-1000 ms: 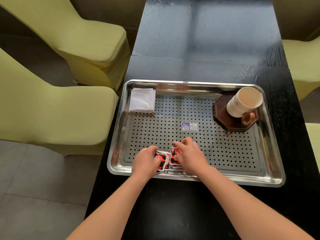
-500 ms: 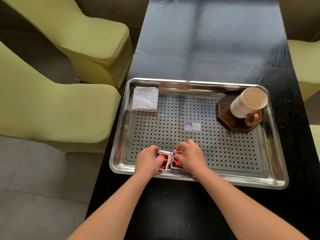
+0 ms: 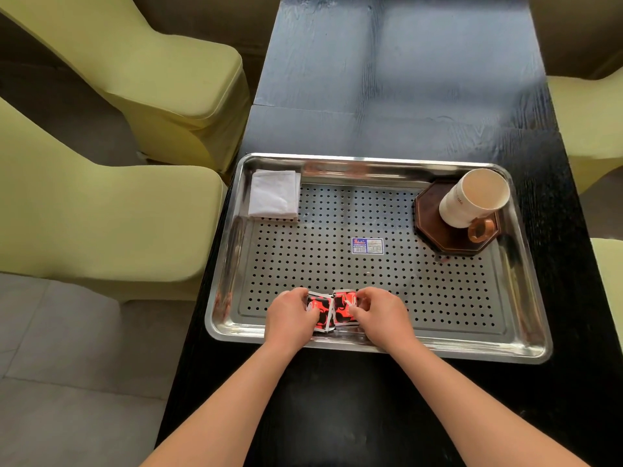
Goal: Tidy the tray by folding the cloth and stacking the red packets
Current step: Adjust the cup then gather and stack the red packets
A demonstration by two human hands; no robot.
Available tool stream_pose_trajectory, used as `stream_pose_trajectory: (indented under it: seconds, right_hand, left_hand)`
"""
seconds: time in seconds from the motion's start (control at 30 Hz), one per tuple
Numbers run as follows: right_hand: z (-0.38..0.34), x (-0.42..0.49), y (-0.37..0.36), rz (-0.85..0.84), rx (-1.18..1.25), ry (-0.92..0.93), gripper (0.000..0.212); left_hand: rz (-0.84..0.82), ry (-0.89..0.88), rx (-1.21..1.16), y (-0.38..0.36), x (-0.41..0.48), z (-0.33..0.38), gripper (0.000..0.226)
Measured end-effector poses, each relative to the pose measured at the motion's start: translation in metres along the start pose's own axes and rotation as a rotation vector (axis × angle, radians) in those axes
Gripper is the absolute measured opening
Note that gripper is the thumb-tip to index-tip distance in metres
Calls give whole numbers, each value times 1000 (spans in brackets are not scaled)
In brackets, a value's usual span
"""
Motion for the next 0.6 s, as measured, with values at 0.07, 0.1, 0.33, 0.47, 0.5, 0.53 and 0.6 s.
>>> stream_pose_trajectory:
  seconds: [0.07, 0.1, 0.33, 0.47, 0.5, 0.53, 0.6]
  right_hand:
    - [0, -1, 0, -6, 10, 4, 23]
    - [1, -1, 1, -9, 22, -2, 23]
    - [8, -3, 8, -59, 104, -30, 47]
    - [3, -2, 5, -123, 68, 24, 55]
    - [3, -2, 4, -127, 53, 29, 52]
    - [3, -2, 4, -125, 43, 30, 48]
    - [4, 0, 4, -120, 25, 35, 44]
  left_hand:
    - [-5, -5, 7, -2, 0, 3, 26]
    - [-7, -6, 11, -3, 0, 4, 25]
    - [6, -65, 78, -2, -5, 13, 49]
    - [18, -100, 147, 1, -7, 14, 41]
    - [9, -84, 126, 1, -6, 12, 40]
    - [6, -71, 109, 1, -5, 11, 38]
    - [12, -65, 92, 2, -3, 8, 37]
Point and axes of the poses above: each hand's wrist, its own x-axis towards the middle knuckle, its own y-axis out of the back of the hand, z = x × y, the point moved 6 cm from there along x, towards the middle knuckle, and after that the axes turned 9 degrees about x, right-handed, at the moved point
